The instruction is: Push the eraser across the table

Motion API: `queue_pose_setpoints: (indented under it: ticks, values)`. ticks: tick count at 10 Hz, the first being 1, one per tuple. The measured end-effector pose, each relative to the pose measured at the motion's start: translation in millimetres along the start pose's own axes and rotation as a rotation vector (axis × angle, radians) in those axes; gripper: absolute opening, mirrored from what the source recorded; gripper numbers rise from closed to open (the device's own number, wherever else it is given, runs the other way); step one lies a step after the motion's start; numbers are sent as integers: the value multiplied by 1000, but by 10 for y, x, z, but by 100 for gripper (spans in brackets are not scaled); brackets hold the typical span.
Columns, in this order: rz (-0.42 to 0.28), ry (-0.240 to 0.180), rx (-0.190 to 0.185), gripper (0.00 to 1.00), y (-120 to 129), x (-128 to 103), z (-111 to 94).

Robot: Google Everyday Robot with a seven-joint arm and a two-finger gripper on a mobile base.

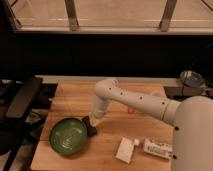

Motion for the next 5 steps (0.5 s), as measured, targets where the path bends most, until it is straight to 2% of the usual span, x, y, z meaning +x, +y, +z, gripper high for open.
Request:
queue_pose_setpoints:
  ticks: [1,5]
  values:
    - [-3,-5,-8,0,-16,4,62]
    - [-9,0,-13,0,-9,14,48]
